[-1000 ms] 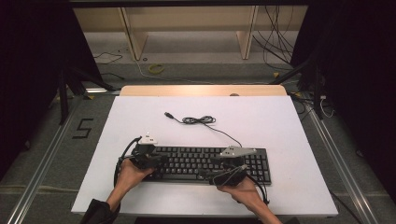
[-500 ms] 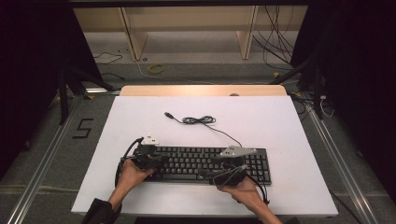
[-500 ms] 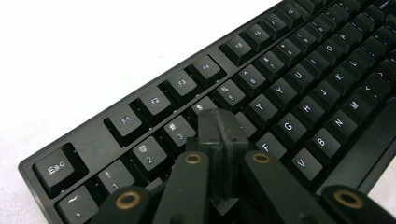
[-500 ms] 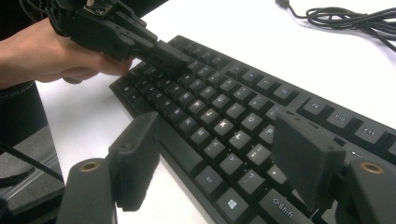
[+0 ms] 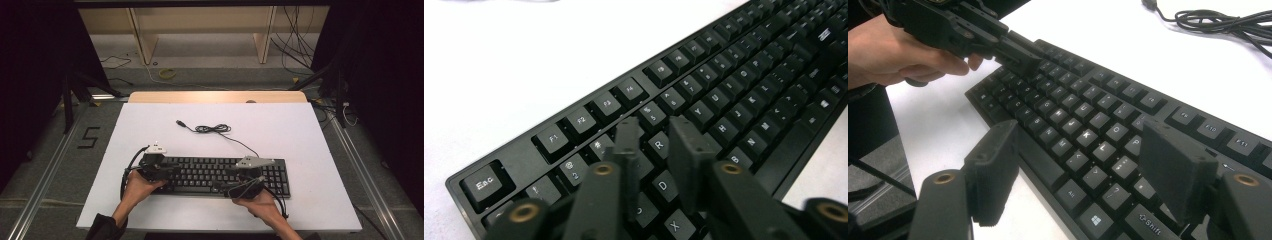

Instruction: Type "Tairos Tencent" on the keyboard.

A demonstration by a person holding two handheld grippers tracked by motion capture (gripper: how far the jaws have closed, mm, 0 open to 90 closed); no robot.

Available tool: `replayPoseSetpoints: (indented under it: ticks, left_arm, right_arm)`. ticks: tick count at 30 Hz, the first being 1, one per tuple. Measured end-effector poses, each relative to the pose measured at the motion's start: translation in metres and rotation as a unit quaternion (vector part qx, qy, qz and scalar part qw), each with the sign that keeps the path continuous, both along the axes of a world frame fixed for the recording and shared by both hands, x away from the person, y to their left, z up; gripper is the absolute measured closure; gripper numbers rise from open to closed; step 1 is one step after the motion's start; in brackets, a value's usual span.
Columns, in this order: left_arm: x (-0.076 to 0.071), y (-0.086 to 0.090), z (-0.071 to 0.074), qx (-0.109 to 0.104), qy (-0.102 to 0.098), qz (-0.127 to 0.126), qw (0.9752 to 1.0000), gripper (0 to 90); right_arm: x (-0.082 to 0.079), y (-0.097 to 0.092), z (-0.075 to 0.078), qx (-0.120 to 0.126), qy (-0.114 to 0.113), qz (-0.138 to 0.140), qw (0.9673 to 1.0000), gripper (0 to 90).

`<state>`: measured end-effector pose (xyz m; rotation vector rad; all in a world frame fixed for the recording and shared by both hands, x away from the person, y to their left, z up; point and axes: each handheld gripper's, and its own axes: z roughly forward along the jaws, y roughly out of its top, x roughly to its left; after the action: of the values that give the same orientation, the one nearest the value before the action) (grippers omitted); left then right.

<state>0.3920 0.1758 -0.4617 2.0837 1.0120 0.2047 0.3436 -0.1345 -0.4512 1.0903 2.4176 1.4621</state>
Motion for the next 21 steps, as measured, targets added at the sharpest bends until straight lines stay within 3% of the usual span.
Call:
replayPoseSetpoints:
  ticks: [9,15,21]
  left_arm:
    - [0.0,0.005,0.003,-0.03,-0.004,0.012,0.9995,50.6]
    - [-0.001,0.007,0.006,-0.049,-0.003,0.021,0.9986,42.1]
    - [-0.002,0.007,0.007,-0.052,-0.004,0.021,0.9984,37.7]
  right_arm:
    - [0.001,0.003,0.0,0.0,0.0,0.002,1.0,33.4]
    - [0.002,0.006,0.0,0.0,-0.001,0.007,1.0,33.4]
    - [0.002,0.011,0.001,-0.003,-0.004,0.011,0.9999,33.5]
